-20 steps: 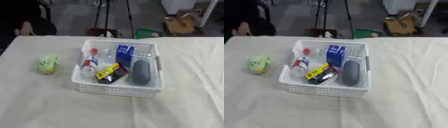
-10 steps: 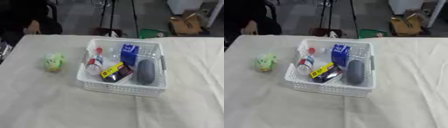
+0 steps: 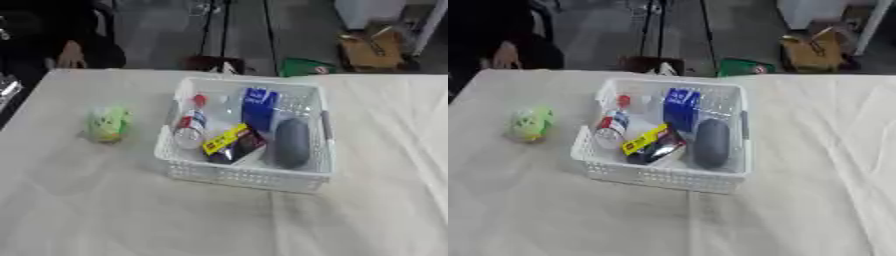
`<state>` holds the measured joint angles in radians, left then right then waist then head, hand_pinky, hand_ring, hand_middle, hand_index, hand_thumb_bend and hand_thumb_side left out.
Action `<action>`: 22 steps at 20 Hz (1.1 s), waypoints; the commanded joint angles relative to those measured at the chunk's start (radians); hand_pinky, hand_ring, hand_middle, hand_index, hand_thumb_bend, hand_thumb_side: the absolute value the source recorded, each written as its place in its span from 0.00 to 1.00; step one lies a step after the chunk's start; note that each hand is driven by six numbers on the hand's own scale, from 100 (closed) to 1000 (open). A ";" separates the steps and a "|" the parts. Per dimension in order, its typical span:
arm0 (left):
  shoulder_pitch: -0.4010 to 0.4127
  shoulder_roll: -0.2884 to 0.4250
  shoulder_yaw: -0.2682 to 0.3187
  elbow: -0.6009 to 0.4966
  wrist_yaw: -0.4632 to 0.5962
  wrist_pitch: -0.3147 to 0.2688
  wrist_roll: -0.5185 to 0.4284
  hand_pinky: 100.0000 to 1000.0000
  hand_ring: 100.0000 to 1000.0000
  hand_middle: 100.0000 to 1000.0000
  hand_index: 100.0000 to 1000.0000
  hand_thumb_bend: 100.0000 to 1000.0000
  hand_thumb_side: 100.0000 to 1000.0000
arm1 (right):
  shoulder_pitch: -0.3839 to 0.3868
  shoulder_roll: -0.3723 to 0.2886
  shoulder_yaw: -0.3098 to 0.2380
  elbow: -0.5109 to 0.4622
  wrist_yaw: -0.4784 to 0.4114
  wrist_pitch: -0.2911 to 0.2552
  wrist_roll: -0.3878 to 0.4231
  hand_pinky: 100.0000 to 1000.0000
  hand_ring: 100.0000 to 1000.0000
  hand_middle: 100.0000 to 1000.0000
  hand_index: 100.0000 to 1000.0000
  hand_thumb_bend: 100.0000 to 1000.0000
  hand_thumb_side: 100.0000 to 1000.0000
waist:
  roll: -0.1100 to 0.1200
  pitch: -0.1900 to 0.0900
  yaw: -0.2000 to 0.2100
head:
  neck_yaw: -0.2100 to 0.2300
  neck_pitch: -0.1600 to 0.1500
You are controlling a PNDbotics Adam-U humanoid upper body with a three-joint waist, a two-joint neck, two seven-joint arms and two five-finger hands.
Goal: Pick up objects on the table and place them in the box.
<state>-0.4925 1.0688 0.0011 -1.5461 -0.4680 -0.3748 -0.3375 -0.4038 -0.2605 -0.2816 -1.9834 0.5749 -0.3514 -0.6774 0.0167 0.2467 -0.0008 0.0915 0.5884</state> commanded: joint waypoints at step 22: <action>-0.293 -0.131 -0.210 0.436 -0.095 0.028 -0.113 1.00 1.00 1.00 1.00 0.39 0.73 | -0.005 -0.022 0.014 -0.017 -0.026 -0.009 0.025 0.75 0.72 0.58 0.82 0.00 1.00 | 0.006 -0.020 -0.023 | 0.023 -0.006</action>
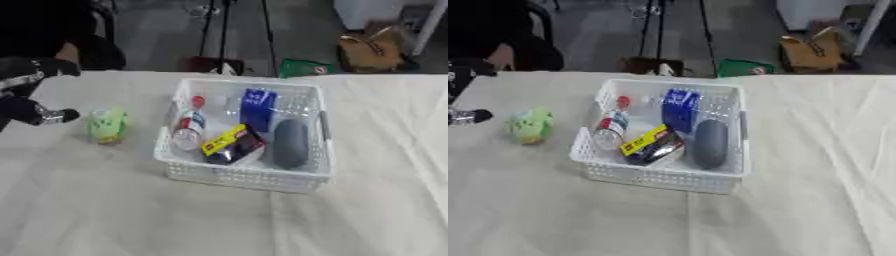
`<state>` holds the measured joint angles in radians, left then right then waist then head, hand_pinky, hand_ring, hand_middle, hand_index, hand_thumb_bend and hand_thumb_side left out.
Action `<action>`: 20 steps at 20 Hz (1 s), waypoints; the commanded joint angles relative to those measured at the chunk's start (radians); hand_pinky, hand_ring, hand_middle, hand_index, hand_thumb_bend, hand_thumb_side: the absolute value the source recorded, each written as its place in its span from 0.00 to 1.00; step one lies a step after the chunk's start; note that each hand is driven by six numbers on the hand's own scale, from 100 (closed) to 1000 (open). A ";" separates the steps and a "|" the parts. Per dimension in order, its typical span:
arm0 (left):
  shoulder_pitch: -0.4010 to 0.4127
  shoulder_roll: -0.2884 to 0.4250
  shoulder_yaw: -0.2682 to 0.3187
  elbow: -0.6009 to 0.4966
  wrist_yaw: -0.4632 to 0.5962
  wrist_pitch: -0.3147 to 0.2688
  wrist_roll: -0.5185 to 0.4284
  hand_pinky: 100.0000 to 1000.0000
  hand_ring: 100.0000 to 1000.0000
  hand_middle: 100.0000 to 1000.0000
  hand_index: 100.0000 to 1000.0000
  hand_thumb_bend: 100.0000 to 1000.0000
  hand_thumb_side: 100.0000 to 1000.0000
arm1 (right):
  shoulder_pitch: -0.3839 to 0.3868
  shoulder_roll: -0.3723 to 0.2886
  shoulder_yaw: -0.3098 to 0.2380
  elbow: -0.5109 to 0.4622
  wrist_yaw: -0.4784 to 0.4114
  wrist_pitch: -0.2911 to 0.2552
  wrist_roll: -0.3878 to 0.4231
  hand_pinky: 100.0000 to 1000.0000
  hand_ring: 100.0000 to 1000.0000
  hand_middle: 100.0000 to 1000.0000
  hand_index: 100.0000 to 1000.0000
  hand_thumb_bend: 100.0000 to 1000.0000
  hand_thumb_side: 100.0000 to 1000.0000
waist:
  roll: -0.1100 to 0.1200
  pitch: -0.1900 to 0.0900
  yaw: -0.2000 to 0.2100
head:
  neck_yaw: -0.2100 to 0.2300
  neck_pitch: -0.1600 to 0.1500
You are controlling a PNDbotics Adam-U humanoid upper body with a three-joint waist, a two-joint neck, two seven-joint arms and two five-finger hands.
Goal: Pick up objects on the table and place them in the box.
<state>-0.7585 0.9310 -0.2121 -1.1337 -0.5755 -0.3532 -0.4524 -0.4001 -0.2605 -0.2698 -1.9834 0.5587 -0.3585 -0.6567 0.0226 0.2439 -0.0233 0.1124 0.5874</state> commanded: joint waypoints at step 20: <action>-0.145 -0.138 0.016 0.270 -0.273 -0.027 -0.047 0.96 0.99 0.99 1.00 0.44 0.69 | -0.007 -0.019 0.009 -0.017 -0.020 -0.007 0.015 0.75 0.72 0.58 0.82 0.00 1.00 | 0.004 -0.016 -0.020 | 0.017 -0.007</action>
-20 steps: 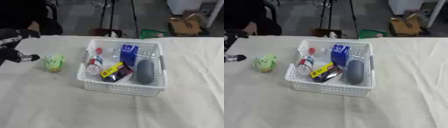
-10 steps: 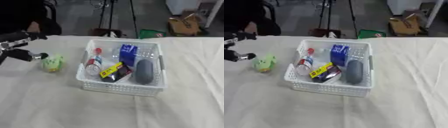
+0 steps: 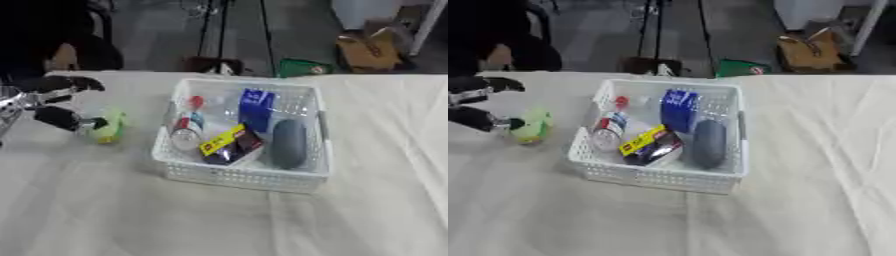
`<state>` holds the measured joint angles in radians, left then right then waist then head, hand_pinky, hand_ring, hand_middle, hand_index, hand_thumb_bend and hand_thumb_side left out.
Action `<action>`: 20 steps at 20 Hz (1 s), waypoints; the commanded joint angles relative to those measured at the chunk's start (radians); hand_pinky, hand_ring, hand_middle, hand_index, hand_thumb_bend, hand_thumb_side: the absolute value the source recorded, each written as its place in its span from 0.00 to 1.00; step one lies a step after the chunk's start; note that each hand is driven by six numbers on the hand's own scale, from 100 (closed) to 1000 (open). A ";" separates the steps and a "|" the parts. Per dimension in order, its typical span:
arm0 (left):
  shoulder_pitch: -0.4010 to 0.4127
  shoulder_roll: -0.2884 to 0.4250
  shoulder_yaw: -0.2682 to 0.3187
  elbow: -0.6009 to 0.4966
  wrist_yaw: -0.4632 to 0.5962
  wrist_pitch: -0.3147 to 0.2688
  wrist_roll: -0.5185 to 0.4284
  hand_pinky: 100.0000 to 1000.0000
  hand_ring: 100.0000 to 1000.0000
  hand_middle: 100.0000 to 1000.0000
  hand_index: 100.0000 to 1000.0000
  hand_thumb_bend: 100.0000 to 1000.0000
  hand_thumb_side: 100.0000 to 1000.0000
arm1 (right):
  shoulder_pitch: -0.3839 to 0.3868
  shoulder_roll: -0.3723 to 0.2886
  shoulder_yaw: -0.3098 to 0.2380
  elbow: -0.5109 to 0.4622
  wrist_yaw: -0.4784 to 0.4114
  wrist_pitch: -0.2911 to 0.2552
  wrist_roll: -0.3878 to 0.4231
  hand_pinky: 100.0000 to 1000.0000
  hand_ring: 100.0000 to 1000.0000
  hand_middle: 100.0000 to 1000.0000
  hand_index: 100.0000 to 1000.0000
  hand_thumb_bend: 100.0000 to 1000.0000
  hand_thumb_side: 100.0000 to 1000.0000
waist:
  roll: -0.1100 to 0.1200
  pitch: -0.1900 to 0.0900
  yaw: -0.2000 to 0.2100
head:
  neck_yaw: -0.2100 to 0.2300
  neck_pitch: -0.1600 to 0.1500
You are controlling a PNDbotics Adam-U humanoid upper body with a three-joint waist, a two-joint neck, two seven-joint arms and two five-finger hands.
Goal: Pick up objects on the table and place them in the box.
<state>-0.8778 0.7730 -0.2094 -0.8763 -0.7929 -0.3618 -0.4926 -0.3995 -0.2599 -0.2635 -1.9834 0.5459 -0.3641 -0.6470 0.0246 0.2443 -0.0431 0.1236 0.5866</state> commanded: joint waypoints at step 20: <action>-0.056 -0.030 0.067 0.142 -0.374 -0.028 0.157 0.94 0.98 0.99 1.00 0.47 0.69 | -0.012 -0.024 0.007 -0.017 -0.016 -0.007 0.012 0.75 0.72 0.58 0.82 0.00 1.00 | 0.008 -0.002 -0.023 | 0.020 -0.020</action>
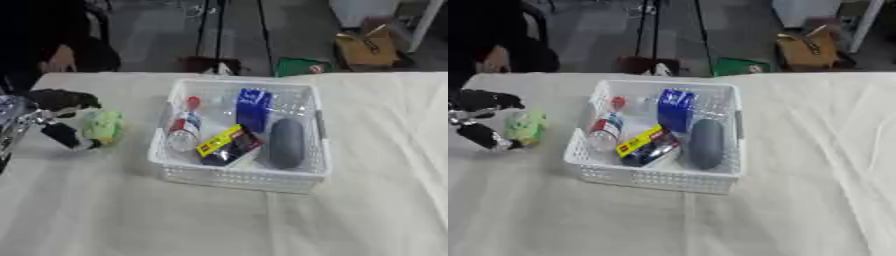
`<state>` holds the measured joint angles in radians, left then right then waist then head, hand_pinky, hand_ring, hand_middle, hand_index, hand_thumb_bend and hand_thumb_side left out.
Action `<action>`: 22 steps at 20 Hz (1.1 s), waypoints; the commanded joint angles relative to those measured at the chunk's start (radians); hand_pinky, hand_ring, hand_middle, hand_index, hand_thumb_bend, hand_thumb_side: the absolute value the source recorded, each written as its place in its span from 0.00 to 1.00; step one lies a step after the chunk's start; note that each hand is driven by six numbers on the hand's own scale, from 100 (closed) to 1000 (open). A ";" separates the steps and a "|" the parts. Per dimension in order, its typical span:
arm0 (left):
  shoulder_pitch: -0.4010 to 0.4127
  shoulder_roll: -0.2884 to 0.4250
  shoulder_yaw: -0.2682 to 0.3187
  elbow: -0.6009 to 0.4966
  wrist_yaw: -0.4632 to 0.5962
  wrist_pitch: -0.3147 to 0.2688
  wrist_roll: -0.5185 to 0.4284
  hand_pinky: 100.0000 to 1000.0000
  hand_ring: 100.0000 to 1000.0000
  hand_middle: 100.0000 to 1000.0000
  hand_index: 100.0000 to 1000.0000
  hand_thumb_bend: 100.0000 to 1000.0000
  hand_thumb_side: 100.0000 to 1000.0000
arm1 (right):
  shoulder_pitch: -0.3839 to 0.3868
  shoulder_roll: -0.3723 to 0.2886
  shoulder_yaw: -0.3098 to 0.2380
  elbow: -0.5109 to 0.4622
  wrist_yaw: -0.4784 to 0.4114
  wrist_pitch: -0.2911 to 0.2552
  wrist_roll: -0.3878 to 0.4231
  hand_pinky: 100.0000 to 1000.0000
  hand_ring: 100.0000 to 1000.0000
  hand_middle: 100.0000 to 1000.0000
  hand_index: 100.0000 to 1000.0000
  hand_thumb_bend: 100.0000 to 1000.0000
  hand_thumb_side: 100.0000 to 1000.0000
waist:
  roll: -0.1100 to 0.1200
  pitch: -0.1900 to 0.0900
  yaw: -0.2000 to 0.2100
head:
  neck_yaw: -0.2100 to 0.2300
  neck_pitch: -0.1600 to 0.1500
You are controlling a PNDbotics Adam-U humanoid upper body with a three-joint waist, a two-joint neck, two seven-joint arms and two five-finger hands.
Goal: Pick up objects on the table and place them in the box.
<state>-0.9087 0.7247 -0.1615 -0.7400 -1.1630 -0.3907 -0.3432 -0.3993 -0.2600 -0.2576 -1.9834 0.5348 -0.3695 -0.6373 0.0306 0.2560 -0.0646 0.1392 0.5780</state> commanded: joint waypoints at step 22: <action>-0.039 -0.007 0.049 0.066 -0.098 0.059 0.013 0.91 0.95 0.95 1.00 0.47 0.66 | -0.024 -0.025 0.005 -0.017 -0.013 -0.009 0.006 0.75 0.72 0.58 0.82 0.00 1.00 | 0.000 0.000 -0.020 | 0.020 -0.031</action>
<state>-0.9288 0.6954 -0.1200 -0.6678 -1.2522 -0.3332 -0.3277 -0.4108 -0.2600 -0.2519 -1.9834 0.5260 -0.3755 -0.6324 0.0310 0.2719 -0.0857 0.1574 0.5566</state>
